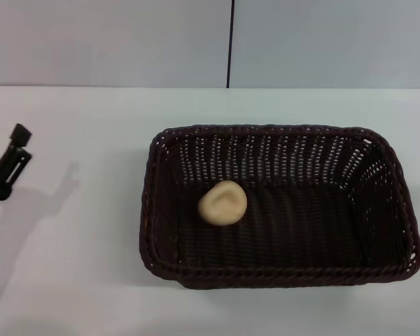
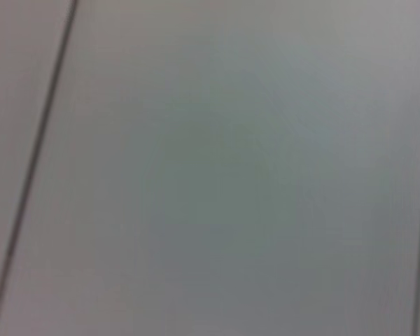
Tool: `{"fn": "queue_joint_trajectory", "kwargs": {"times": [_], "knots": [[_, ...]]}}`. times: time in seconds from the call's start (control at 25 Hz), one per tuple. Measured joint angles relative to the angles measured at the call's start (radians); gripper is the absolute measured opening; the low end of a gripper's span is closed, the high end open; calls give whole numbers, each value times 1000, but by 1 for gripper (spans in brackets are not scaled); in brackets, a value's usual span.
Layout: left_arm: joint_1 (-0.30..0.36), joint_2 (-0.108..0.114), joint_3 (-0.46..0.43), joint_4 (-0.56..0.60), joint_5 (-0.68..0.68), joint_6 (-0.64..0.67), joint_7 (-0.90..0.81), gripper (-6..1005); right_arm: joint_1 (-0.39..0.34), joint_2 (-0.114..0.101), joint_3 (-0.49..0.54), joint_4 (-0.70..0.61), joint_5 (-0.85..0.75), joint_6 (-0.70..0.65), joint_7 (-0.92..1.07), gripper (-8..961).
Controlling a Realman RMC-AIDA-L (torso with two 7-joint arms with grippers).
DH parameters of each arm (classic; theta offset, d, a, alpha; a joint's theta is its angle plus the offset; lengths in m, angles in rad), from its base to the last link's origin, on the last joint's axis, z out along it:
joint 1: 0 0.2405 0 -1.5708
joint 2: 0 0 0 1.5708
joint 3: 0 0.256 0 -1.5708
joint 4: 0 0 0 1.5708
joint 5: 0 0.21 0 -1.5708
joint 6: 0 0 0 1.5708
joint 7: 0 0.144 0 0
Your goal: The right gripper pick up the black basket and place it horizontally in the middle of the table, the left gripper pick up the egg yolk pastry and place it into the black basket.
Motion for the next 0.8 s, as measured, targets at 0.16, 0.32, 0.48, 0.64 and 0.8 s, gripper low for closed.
{"fn": "queue_joint_trajectory", "kwargs": {"times": [0.16, 0.32, 0.48, 0.64, 0.8], "knots": [[0, 0, 0, 0, 0, 0, 0, 845, 1, -1, -3, 4, -5, 6, -25, 791], [-7, -3, -17, 8, 3, -39, 39, 858, -1, 0, -6, 14, -6, -12, -59, 791], [-11, -2, -14, 3, 6, -35, 75, 858, -7, -1, -1, 29, -6, -29, -75, 791], [-5, -4, -27, -5, 2, -29, 102, 857, -9, -3, 0, 42, -6, -34, -103, 791], [1, -5, -29, -5, 1, -25, 102, 857, -6, -1, -2, 54, -8, -28, -117, 791]]}}
